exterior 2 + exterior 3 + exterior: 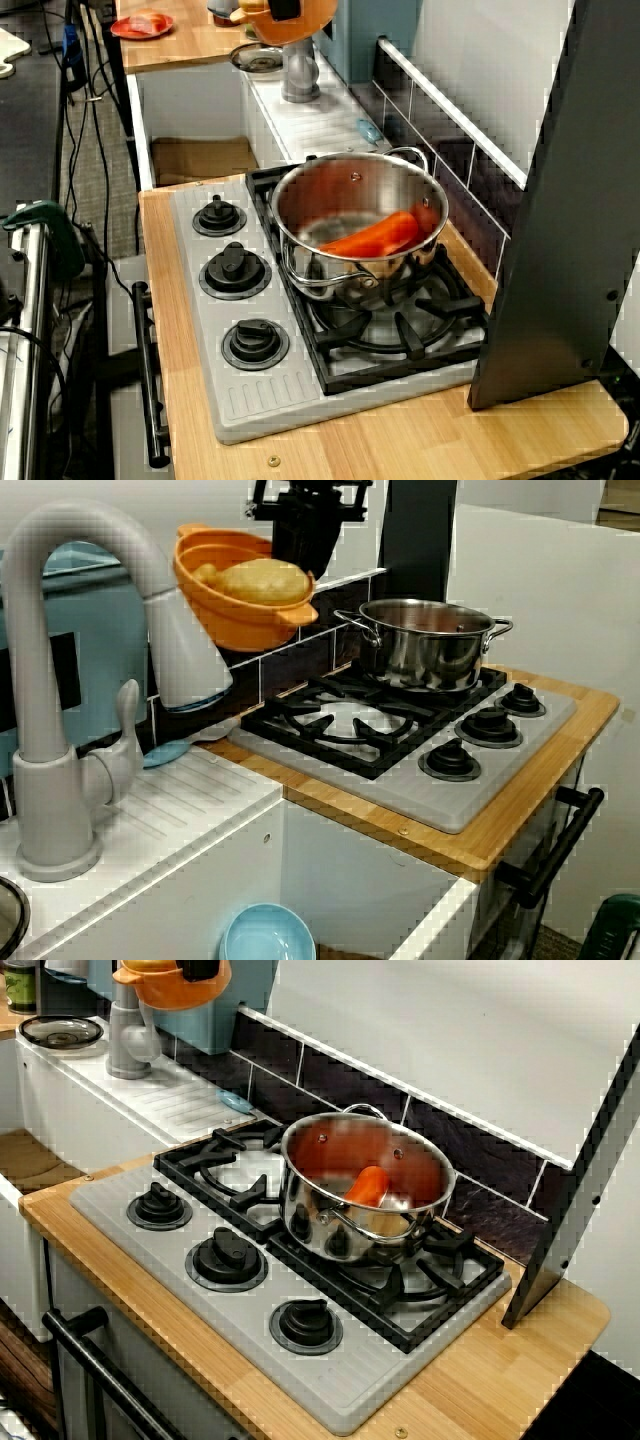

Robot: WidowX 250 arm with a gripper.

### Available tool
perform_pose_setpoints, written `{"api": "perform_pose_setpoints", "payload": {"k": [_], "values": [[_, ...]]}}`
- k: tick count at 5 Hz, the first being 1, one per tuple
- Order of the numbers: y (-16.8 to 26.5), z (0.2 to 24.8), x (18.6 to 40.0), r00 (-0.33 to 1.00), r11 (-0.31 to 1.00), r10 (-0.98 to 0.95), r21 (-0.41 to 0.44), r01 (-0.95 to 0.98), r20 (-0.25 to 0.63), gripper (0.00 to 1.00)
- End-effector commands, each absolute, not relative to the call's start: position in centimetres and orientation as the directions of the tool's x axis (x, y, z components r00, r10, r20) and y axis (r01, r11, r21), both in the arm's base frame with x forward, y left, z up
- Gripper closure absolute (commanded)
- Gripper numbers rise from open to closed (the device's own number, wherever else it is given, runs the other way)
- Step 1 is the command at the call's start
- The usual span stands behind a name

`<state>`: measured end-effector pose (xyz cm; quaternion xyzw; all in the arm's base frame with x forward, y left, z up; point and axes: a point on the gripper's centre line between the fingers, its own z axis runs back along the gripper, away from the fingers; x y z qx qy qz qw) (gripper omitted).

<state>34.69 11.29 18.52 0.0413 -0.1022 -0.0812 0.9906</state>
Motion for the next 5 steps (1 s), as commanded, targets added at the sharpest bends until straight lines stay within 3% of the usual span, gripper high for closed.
{"api": "perform_pose_setpoints", "payload": {"k": [1, 5], "values": [[12.5, 19.7, 35.1, 0.958, 0.977, -0.182, 0.148, 0.152, 0.22, 1.0], [9.9, 17.4, 35.9, 0.946, 0.971, -0.221, 0.145, 0.19, 0.237, 1.0]]}}
